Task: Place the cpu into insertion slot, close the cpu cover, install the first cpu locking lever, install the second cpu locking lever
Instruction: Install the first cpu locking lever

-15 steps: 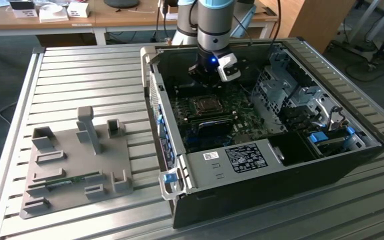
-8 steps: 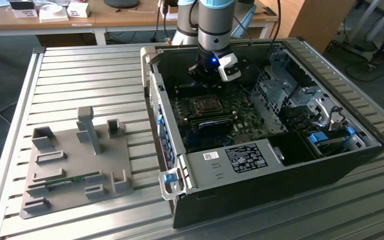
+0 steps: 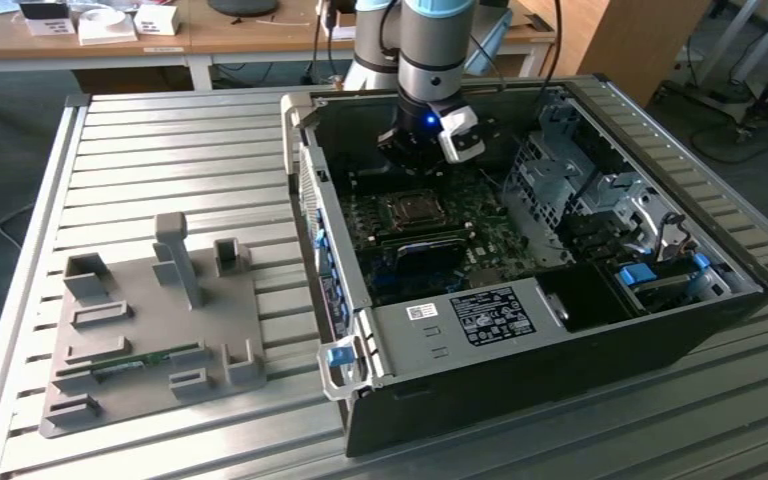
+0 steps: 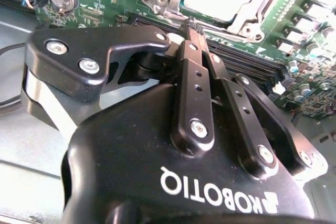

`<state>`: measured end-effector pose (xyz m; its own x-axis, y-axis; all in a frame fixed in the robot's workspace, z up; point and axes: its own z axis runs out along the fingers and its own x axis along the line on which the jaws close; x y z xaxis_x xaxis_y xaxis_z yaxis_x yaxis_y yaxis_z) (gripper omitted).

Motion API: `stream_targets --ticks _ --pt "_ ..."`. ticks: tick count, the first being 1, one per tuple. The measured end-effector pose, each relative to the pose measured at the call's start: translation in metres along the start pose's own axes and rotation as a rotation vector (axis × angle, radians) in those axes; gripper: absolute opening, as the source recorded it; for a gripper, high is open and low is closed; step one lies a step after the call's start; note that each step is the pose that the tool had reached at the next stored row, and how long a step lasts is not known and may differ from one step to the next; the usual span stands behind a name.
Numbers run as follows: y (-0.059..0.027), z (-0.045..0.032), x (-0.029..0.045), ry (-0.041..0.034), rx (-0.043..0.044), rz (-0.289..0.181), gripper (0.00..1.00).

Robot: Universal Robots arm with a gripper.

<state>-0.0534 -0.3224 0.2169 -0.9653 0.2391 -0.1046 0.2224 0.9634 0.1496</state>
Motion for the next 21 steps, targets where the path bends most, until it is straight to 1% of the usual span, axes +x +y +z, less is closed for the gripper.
stream_targets --ticks 2,3,4,7,8,19,21 --pt "0.0001 0.0000 -0.0003 0.0056 0.0057 -0.002 0.11" --pt "0.0002 0.0000 -0.0006 0.0101 0.0101 -0.003 0.11" --pt "0.0002 0.0000 -0.0008 0.0151 0.0164 -0.004 0.11" --pt "0.0002 0.0000 -0.0009 0.0226 0.0412 -0.009 0.11" --pt "0.0002 0.0000 -0.0009 0.0242 0.0445 -0.009 0.11" --pt "0.0003 -0.0001 -0.0014 0.0251 0.0449 -0.010 0.11" --pt "0.0006 -0.0018 -0.0015 0.0263 0.0452 -0.010 0.11"
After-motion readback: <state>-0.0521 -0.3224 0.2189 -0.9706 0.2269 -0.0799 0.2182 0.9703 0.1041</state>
